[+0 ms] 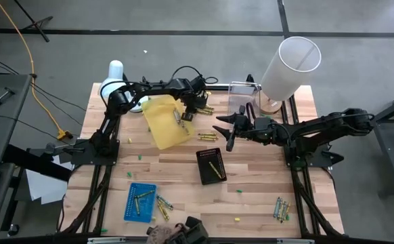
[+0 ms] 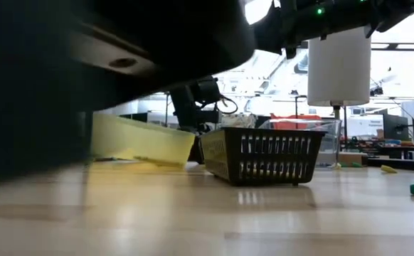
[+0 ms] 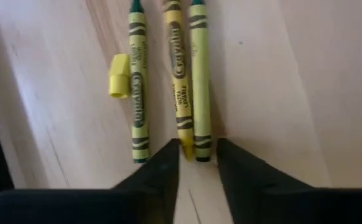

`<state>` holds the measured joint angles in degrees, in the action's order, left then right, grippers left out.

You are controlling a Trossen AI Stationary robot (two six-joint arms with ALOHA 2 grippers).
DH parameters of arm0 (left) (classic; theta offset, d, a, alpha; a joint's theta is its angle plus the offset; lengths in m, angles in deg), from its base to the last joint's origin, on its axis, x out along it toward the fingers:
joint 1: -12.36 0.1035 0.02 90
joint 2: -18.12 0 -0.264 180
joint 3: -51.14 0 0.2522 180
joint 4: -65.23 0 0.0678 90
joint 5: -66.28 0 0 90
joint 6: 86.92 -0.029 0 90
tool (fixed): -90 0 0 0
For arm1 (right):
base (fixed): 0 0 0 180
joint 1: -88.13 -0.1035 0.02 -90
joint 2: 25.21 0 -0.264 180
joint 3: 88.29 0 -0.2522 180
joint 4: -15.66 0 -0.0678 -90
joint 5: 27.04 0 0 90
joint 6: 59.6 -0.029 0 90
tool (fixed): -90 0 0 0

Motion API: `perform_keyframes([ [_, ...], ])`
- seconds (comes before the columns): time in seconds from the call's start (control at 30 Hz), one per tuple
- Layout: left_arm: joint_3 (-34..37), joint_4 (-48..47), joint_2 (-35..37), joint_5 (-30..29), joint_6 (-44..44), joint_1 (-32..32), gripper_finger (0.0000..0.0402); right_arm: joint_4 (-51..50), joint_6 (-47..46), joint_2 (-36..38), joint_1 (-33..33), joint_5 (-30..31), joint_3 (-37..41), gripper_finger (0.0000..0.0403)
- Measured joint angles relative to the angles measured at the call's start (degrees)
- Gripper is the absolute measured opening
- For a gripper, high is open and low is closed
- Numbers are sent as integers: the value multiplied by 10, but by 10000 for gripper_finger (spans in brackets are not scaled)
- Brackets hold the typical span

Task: Sort crayons
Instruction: Put the green crayon into the blue bin

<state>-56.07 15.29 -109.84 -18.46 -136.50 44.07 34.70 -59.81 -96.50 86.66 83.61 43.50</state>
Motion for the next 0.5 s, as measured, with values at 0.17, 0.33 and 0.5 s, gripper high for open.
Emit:
perform_keyframes([
  [0.17,0,-6,0,-28,20,-8,13,0,0,0,0,0,0,179],
  [0.33,0,-7,-1,-27,41,-7,4,0,0,0,0,0,0,179],
  [0.5,0,-9,-1,-28,61,-7,1,0,0,0,0,0,0,179],
])
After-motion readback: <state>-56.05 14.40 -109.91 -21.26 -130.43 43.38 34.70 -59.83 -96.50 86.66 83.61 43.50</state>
